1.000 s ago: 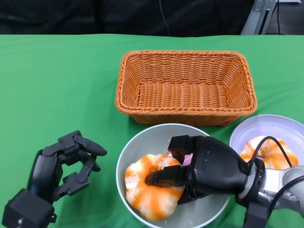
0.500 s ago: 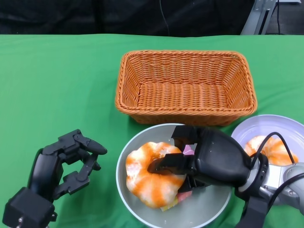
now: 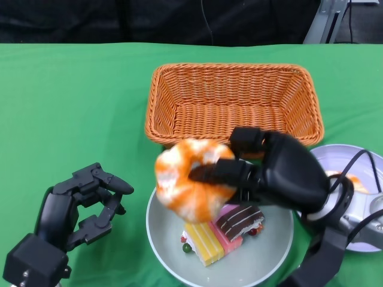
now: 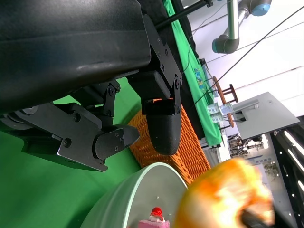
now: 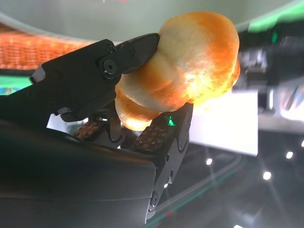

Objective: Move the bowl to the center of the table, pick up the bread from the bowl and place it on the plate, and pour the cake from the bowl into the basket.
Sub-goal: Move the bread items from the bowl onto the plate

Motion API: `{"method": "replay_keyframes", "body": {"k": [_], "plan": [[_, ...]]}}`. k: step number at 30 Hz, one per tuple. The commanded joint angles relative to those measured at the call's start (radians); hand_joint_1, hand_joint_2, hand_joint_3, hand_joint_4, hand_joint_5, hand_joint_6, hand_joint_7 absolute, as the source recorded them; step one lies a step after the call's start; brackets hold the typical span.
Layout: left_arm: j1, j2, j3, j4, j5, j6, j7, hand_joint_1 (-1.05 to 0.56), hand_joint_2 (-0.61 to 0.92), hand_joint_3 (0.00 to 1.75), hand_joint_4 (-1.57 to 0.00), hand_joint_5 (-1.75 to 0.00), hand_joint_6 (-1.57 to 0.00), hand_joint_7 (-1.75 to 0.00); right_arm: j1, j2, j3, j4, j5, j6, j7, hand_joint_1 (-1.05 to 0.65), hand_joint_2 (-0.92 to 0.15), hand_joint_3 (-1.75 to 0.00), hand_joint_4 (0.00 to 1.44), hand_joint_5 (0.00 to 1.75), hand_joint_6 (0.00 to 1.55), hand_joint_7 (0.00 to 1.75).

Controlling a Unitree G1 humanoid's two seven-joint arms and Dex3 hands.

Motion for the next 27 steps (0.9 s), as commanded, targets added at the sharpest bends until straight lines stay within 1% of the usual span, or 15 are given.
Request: {"method": "replay_keyframes", "body": {"k": [1, 6, 11, 15, 18, 21, 23, 26, 27], "plan": [[-0.015, 0.020, 0.012, 0.019, -0.012, -0.008, 0.005, 0.05, 0.75, 0.74, -0.78, -1.36, -0.82, -1.03, 0.036, -0.038, -0.056, -0.055, 0.057, -0.011, 0.035, -0.25, -0.92, -0.08, 0.74, 1.17, 0.81, 0.72], [-0.017, 0.022, 0.013, 0.020, -0.013, -0.004, 0.002, 0.03, 0.74, 0.77, -0.78, -1.36, -0.82, -1.04, 0.081, -0.066, -0.121, -0.121, 0.107, -0.029, 0.096, -0.25, -0.91, -0.05, 0.75, 1.11, 0.79, 0.76], [-0.019, 0.022, 0.015, 0.026, -0.012, -0.012, 0.005, 0.06, 0.75, 0.76, -0.76, -1.38, -0.81, -1.05, 0.156, -0.095, -0.190, -0.189, 0.140, -0.026, 0.138, -0.26, -0.92, -0.12, 0.77, 1.09, 0.78, 0.80], [-0.019, 0.022, 0.016, 0.021, -0.021, -0.004, -0.004, 0.05, 0.76, 0.75, -0.76, -1.39, -0.81, -1.05, 0.218, -0.115, -0.246, -0.218, 0.133, -0.001, 0.130, -0.27, -0.92, -0.11, 0.82, 1.06, 0.81, 0.83], [-0.021, 0.025, 0.015, 0.026, -0.021, -0.012, -0.007, 0.05, 0.76, 0.74, -0.76, -1.39, -0.81, -1.05, 0.248, -0.131, -0.283, -0.207, 0.119, 0.017, 0.093, -0.20, -0.90, -0.04, 0.88, 0.96, 0.88, 0.72], [-0.023, 0.027, 0.014, 0.033, -0.018, -0.020, -0.005, 0.05, 0.76, 0.73, -0.76, -1.40, -0.81, -1.05, 0.254, -0.134, -0.301, -0.188, 0.097, 0.036, 0.054, -0.20, -0.91, -0.03, 0.90, 0.95, 0.91, 0.68], [-0.023, 0.028, 0.014, 0.035, -0.018, -0.018, -0.004, 0.05, 0.77, 0.73, -0.76, -1.40, -0.81, -1.05, 0.267, -0.145, -0.321, -0.174, 0.101, 0.040, 0.030, -0.21, -0.92, -0.03, 0.90, 0.95, 0.91, 0.66], [-0.026, 0.026, 0.016, 0.039, -0.029, -0.019, -0.013, 0.05, 0.77, 0.72, -0.75, -1.39, -0.80, -1.05, 0.298, -0.158, -0.356, -0.169, 0.134, 0.045, 0.029, -0.24, -0.92, -0.04, 0.86, 1.00, 0.91, 0.65], [-0.029, 0.027, 0.016, 0.045, -0.029, -0.023, -0.013, 0.05, 0.78, 0.71, -0.76, -1.39, -0.80, -1.05, 0.310, -0.159, -0.369, -0.168, 0.145, 0.046, 0.030, -0.23, -0.92, -0.04, 0.83, 1.07, 0.90, 0.68]]}}
